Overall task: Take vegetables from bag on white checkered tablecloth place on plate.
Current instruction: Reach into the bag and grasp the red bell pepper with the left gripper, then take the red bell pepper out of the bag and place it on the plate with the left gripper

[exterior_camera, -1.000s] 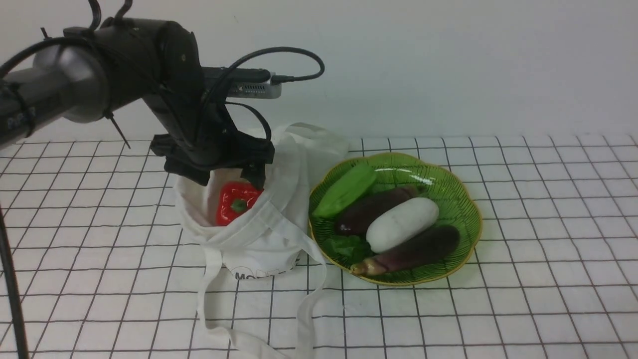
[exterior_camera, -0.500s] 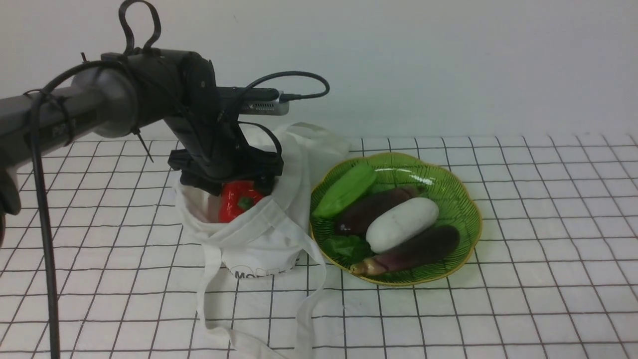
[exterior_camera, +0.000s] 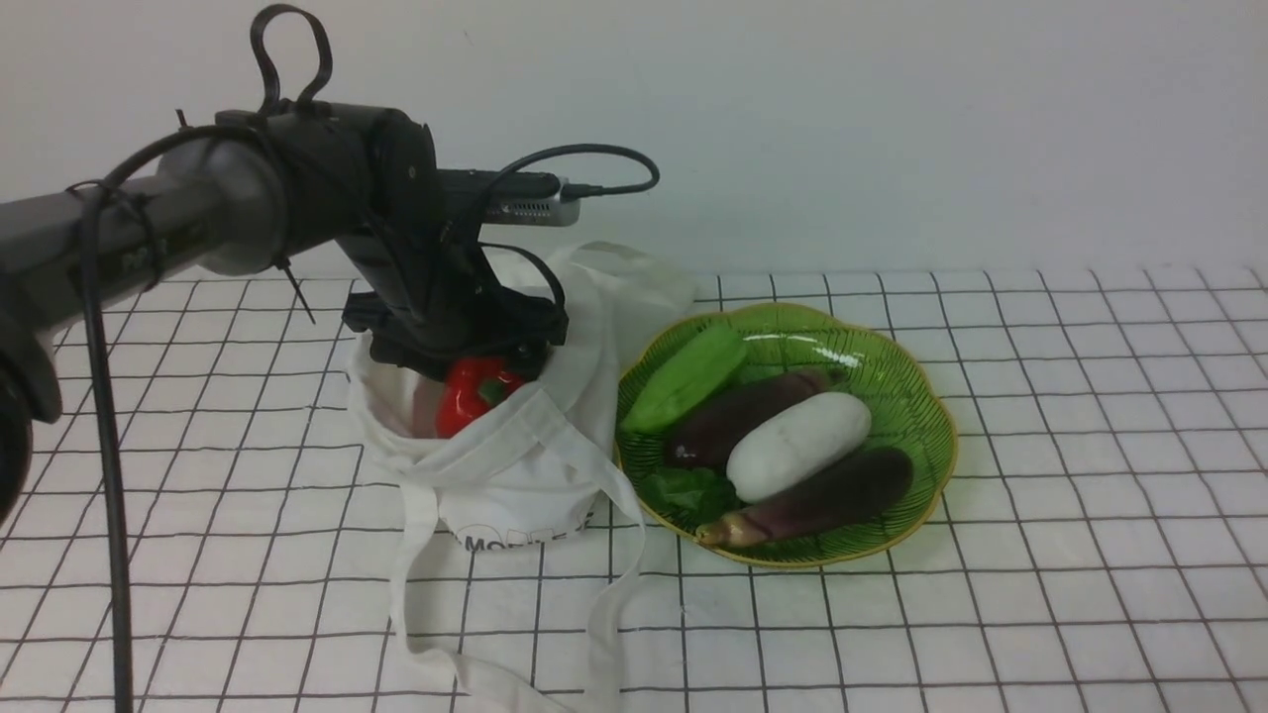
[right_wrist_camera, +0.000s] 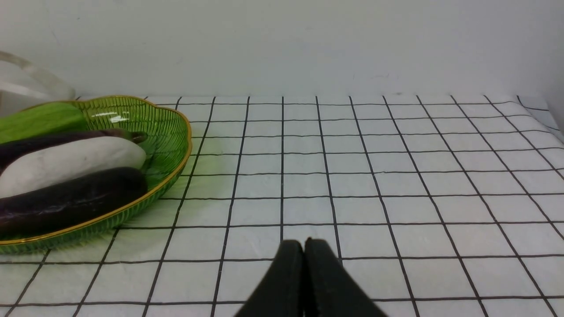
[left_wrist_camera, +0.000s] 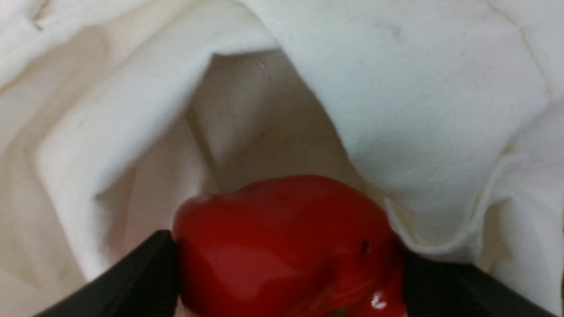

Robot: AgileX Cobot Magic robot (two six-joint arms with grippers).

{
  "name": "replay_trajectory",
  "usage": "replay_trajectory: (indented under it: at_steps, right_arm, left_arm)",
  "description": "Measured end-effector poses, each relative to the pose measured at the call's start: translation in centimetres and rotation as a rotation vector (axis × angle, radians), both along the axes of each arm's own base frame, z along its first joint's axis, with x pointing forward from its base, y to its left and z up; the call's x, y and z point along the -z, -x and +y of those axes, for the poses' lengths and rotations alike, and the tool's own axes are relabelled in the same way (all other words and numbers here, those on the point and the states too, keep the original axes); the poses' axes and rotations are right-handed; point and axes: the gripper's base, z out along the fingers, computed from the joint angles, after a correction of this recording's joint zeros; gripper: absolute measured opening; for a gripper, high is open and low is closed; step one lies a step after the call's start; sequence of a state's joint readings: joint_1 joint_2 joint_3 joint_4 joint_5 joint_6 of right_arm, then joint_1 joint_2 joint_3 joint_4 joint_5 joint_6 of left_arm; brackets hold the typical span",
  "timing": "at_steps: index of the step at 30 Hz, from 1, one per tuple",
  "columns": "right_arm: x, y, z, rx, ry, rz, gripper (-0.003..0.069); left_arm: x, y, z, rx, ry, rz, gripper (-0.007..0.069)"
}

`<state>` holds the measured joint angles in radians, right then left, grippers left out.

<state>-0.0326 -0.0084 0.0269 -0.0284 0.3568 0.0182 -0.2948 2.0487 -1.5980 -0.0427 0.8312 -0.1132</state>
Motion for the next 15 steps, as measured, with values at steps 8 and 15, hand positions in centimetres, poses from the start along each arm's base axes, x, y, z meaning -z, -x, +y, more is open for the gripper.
replay_trajectory:
  at_steps: [8,15]
  right_arm:
    - [0.0,0.0,0.0,0.0,0.0,0.0,-0.0018]
    - [0.0,0.0,0.0,0.0,0.0,0.0,-0.0018]
  left_arm:
    - [-1.6,1.0,0.6,0.016,-0.047,0.017,0.0593]
    - [-6.3,2.4,1.4,0.022,-0.055,-0.076,0.0593]
